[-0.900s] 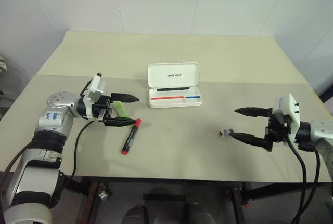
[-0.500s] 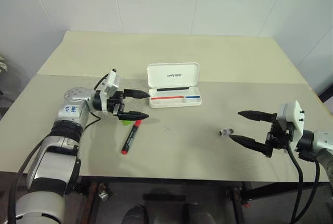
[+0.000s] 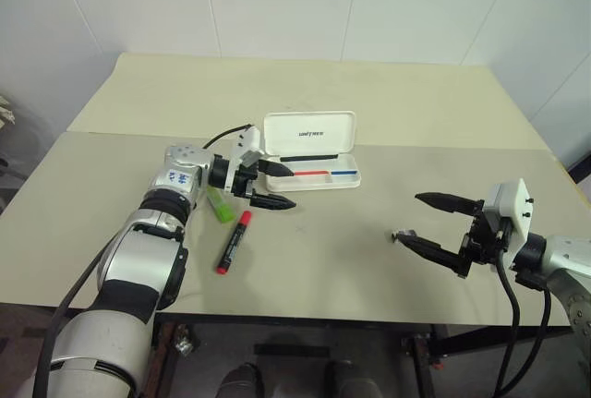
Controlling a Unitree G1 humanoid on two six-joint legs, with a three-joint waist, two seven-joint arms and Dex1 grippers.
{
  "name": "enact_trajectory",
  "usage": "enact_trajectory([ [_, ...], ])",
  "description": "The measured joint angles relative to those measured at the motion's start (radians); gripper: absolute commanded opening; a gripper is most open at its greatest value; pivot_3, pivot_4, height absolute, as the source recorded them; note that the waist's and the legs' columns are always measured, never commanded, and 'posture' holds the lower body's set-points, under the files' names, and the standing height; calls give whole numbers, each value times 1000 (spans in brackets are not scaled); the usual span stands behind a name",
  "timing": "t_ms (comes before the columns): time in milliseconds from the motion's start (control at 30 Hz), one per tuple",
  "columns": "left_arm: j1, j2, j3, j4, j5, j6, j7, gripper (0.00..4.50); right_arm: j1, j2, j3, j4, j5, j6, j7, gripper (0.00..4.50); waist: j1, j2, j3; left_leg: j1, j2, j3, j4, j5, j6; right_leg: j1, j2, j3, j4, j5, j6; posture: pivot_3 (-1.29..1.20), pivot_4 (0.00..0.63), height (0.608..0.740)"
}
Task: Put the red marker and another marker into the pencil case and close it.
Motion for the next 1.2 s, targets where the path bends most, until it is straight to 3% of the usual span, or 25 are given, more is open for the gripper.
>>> enact_trajectory([
  [100, -7, -25, 13, 24, 36, 0, 53, 4463, 64, 16, -4, -10, -2, -2, -13, 4500, 11, 0, 0, 0, 0, 0, 0, 0, 0, 0, 0, 0, 0, 0, 0, 0, 150, 740],
  [667, -30, -70, 55, 89, 170, 29, 208, 4463, 112, 42, -35, -74, -1, -15, -85, 4500, 16, 0, 0, 0, 0, 0, 1, 0, 0, 0, 0, 0, 1, 0, 1, 0, 150, 740],
  [1133, -30, -106, 7, 92, 342, 22, 392, 4463, 137, 42, -41, -83, 4, -12, -102, 4500, 14, 0, 0, 2, 0, 0, 3, 1, -1, 1, 1, 0, 4, 0, 1, 0, 150, 740],
  [1200, -29, -109, 1, 92, 359, 22, 410, 4065, 139, 42, -45, -83, 10, -10, -102, 4500, 12, 0, 0, 3, 0, 0, 3, 1, -1, 2, 1, 0, 4, 1, 1, 0, 150, 740],
])
